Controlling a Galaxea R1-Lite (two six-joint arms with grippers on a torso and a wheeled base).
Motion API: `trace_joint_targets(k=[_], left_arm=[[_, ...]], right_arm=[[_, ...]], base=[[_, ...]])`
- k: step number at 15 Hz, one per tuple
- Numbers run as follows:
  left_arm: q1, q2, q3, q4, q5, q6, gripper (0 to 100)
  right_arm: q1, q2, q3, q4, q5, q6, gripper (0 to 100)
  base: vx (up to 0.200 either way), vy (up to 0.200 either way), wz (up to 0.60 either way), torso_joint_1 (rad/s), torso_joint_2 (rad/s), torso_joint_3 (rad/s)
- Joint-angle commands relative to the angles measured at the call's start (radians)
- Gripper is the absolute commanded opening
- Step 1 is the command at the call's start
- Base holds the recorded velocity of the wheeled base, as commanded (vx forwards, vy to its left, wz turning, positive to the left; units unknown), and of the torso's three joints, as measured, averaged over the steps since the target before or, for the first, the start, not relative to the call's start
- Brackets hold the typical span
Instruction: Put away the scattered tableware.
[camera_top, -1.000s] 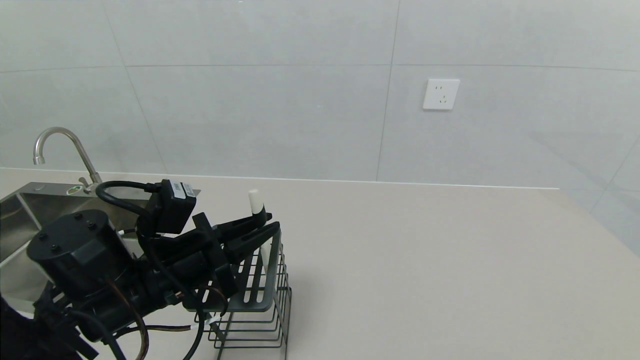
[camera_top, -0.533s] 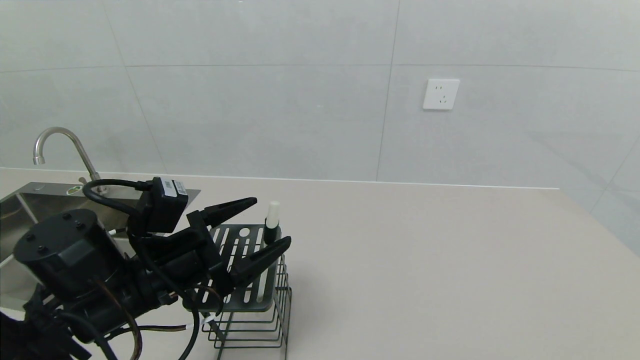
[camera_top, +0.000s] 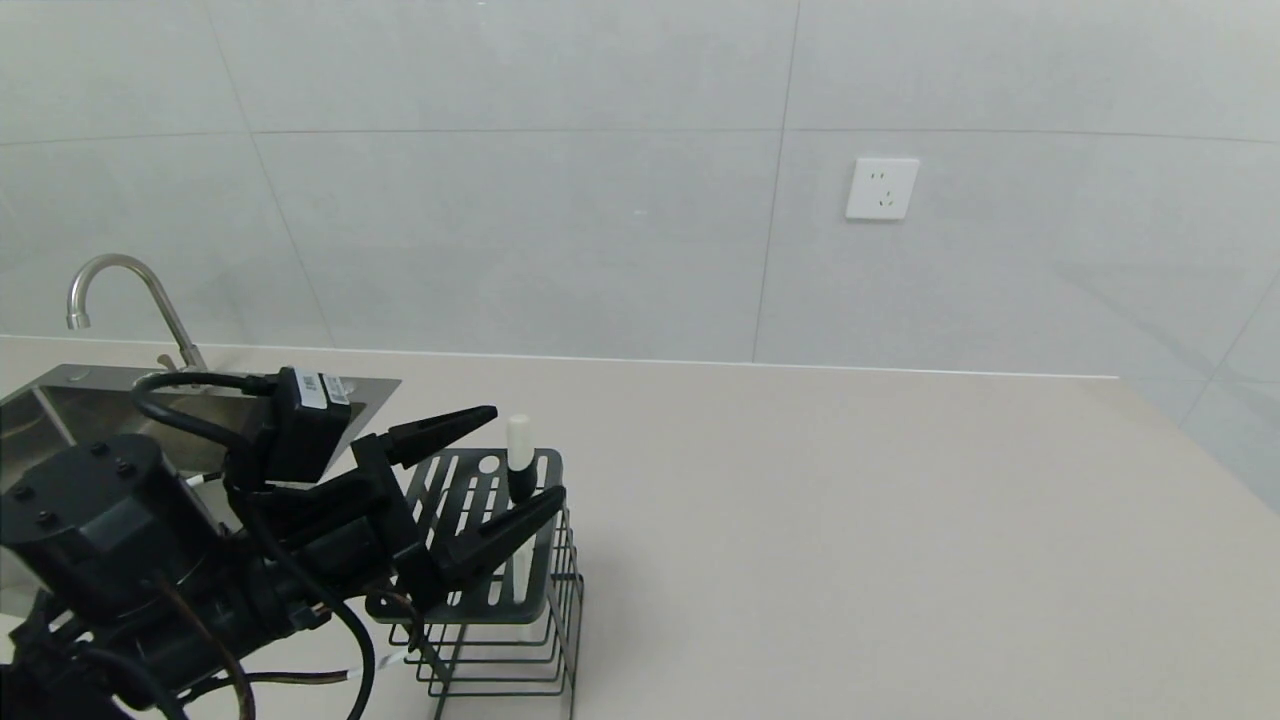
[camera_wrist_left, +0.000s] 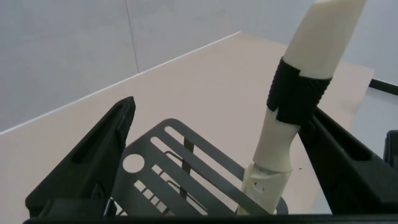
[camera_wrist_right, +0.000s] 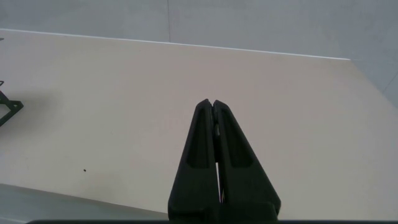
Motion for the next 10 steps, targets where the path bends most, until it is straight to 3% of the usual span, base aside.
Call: trace_joint_targets(k=[1,3,4,5,6,7,9,10], left_arm=[[0.001,0.035,0.012,0.009,-0.001,0.000,100],[0.001,0.026,0.043,-0.005,-0.006,-0.001,100],[0.002,0.058,0.104,-0.015,-0.032,0.031,100],[0.002,0.043,0.043,-0.027,-0.030,0.023,100],[0.002,0.043,0.043,-0.027,-0.030,0.023,100],[0.014,0.046,0.024,-0.027,-0.032,0.004,100],[0.011,0.060,0.075,-0.033,-0.033,0.033,100],[0.033,0.026,0.009,-0.024,-0.032,0.017,100]], right_arm=[[0.000,0.002,0.000,0.000,0.000,0.001,0],[0.000,0.002,0.000,0.000,0.000,0.001,0],[0.000,0.002,0.000,0.000,0.000,-0.002,0],[0.000,0.002,0.000,0.000,0.000,-0.011,0],[0.000,0.002,0.000,0.000,0.000,-0.011,0],[0.000,0.002,0.000,0.000,0.000,-0.016,0],[0.000,0.002,0.000,0.000,0.000,-0.016,0],[0.000,0.002,0.000,0.000,0.000,-0.011,0]], base=[[0.000,0.000,0.00,0.000,0.00,0.000],[0.000,0.000,0.00,0.000,0.00,0.000],[0.000,0.000,0.00,0.000,0.00,0.000],[0.000,0.000,0.00,0.000,0.00,0.000],[0.000,0.000,0.00,0.000,0.00,0.000],[0.000,0.000,0.00,0.000,0.00,0.000],[0.000,0.000,0.00,0.000,0.00,0.000],[0.000,0.000,0.00,0.000,0.00,0.000]])
